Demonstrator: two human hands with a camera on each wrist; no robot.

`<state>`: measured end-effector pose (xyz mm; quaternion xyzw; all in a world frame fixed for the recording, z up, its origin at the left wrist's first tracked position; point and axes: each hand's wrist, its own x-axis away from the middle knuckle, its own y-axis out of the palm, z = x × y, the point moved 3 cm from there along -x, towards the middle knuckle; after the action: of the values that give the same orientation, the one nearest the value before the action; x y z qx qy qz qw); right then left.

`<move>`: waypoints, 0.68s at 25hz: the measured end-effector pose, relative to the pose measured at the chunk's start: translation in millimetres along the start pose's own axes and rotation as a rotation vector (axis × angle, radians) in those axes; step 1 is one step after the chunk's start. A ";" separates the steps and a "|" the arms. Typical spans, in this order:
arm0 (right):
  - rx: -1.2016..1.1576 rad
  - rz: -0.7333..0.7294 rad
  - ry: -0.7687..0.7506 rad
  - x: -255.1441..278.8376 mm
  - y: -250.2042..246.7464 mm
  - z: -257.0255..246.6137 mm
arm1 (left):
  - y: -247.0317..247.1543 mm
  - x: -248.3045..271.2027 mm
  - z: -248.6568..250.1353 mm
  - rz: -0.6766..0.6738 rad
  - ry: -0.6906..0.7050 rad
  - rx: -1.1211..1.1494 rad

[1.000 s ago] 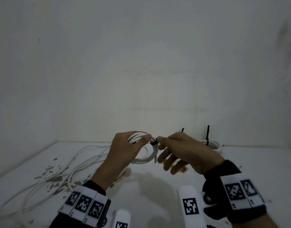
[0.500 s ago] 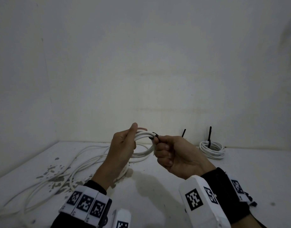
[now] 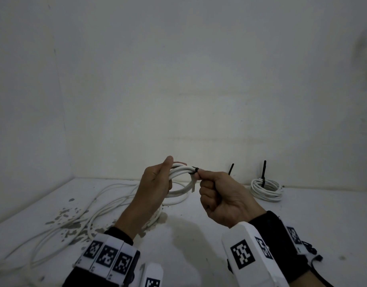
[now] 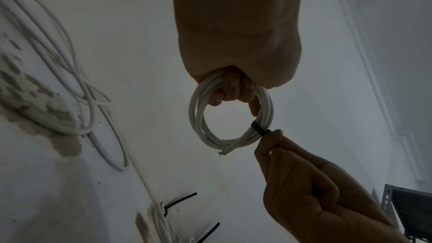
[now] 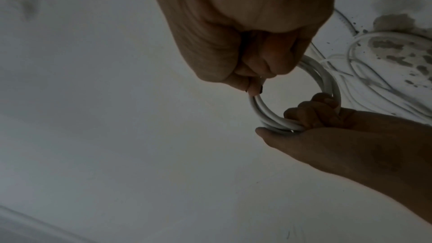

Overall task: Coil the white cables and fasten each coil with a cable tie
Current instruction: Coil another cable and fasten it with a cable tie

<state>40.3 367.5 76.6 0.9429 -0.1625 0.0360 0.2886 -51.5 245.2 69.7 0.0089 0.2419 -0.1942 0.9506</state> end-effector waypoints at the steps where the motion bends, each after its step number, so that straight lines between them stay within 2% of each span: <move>1: -0.002 0.021 -0.015 -2.2 0.0 1.3 | 1.1 0.9 -1.4 -0.011 -0.012 0.008; 4: 0.057 0.006 -0.066 -4.6 -0.7 1.9 | 3.3 3.0 -2.1 0.002 -0.067 0.056; 7: 0.295 -0.081 -0.086 4.3 -5.3 -7.2 | 1.4 -2.3 -4.6 0.066 -0.193 0.246; 10: 0.549 0.089 -0.146 6.4 -18.3 -17.0 | -2.0 -8.2 -14.3 0.112 -0.358 0.597; 12: 0.693 0.123 -0.204 3.3 -22.8 -17.0 | 0.6 -8.9 -16.8 0.054 -0.433 0.770; 15: 0.714 -0.027 -0.193 -6.5 -24.9 -8.9 | 7.7 -5.6 -18.3 -0.009 -0.470 0.780; 17: 0.629 -0.006 -0.219 -11.1 -30.9 -8.1 | 13.0 -3.7 -22.0 -0.039 -0.494 0.707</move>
<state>40.1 399.3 65.1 0.9845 -0.1709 -0.0178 -0.0357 -59.6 261.0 51.0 0.2829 -0.0744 -0.2792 0.9146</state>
